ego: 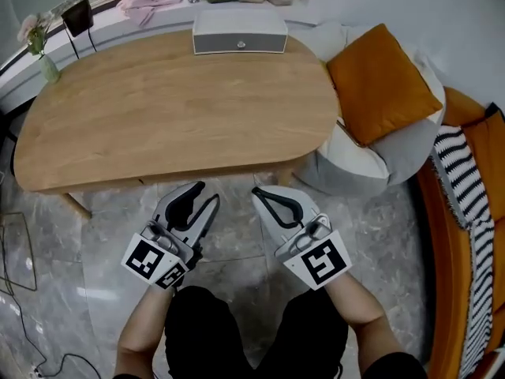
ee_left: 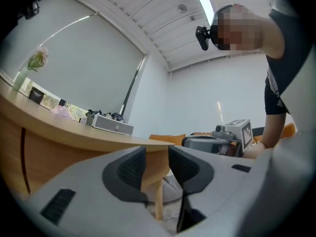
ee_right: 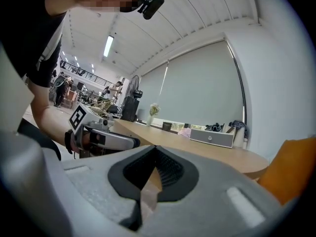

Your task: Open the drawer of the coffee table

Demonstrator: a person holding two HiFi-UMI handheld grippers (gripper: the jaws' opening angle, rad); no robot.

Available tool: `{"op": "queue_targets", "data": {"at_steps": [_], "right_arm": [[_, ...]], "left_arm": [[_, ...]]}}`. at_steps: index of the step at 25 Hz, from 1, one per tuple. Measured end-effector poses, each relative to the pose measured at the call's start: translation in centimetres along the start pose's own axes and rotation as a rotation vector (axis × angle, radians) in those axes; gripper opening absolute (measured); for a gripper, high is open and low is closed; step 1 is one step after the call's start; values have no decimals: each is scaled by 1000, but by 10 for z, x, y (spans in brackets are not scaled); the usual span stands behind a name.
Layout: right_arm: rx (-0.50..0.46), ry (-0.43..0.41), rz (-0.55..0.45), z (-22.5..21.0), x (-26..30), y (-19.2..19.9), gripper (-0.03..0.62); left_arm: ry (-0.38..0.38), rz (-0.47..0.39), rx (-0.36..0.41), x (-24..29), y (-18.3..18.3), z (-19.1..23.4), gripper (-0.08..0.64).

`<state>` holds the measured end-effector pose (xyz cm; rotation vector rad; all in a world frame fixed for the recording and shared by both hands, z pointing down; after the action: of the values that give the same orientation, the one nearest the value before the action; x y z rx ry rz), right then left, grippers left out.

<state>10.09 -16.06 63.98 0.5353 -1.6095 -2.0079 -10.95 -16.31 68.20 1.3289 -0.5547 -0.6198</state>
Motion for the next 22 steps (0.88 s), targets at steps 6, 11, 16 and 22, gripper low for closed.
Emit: {"op": "queue_targets", "data": {"at_steps": [6, 11, 16, 22], "right_arm": [[29, 5, 28, 7, -11, 4, 1], [22, -11, 22, 11, -16, 9, 0], [17, -36, 28, 16, -9, 16, 1], [26, -57, 43, 16, -5, 19, 0]], "left_arm": [[62, -29, -229, 8, 15, 0, 178], [71, -23, -289, 15, 36, 10, 207], [81, -12, -356, 19, 44, 14, 212], [117, -34, -504, 30, 75, 23, 252]]}}
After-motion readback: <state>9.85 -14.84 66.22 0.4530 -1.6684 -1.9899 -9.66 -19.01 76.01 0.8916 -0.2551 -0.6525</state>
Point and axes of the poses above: the fingertips, and each gripper's own axes: x forward along the fingers, z to its left, y out of its underside, the point moved 10 cm from there along -x, backward along the fingers, and after that the axes turned 7 degrees about z, right-handed, at the moved point
